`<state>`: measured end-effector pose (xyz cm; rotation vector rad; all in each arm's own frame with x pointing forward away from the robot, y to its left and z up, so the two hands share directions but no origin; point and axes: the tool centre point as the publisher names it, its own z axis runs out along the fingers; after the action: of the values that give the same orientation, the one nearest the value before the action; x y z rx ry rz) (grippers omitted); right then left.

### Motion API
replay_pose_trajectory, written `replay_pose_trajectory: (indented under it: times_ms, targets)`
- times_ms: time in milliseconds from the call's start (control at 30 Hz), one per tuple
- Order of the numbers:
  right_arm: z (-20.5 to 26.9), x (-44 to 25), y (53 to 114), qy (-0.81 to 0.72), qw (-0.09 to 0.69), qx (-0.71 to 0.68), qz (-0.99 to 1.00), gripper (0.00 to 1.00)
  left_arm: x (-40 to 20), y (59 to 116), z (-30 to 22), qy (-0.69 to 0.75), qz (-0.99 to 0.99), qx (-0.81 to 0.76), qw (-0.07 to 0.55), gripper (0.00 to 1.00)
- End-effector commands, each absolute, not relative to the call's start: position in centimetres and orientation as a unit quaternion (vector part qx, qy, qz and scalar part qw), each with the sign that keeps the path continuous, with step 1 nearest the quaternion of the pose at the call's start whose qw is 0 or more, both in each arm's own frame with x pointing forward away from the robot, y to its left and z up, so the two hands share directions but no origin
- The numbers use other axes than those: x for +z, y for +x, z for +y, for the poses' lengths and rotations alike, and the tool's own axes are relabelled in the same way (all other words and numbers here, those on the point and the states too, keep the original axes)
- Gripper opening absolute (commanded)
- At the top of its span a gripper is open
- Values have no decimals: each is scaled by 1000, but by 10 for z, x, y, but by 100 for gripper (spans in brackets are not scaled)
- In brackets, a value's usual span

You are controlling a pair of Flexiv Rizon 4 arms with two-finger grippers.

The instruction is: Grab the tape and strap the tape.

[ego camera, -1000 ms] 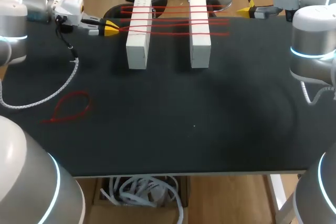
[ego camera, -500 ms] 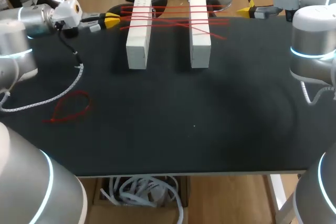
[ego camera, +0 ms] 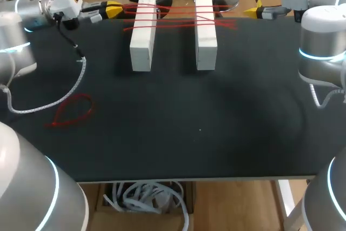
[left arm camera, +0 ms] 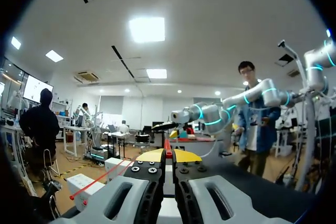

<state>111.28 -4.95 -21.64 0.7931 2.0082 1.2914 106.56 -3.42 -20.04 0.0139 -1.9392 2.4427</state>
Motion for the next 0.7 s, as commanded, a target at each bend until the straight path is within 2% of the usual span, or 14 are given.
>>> replay_pose_trajectory:
  times_ms: [33,567,700]
  targets:
    - [-50,-217,1113,300,307,488,760,100,-196,1058,-35,14,-626,780,3,0]
    - [-50,-217,1113,300,307,488,760,100,-196,1058,-35,14,-626,780,3,0]
    - [-50,-217,1113,300,307,488,760,100,-178,1048,-44,5,-584,812,3,0]
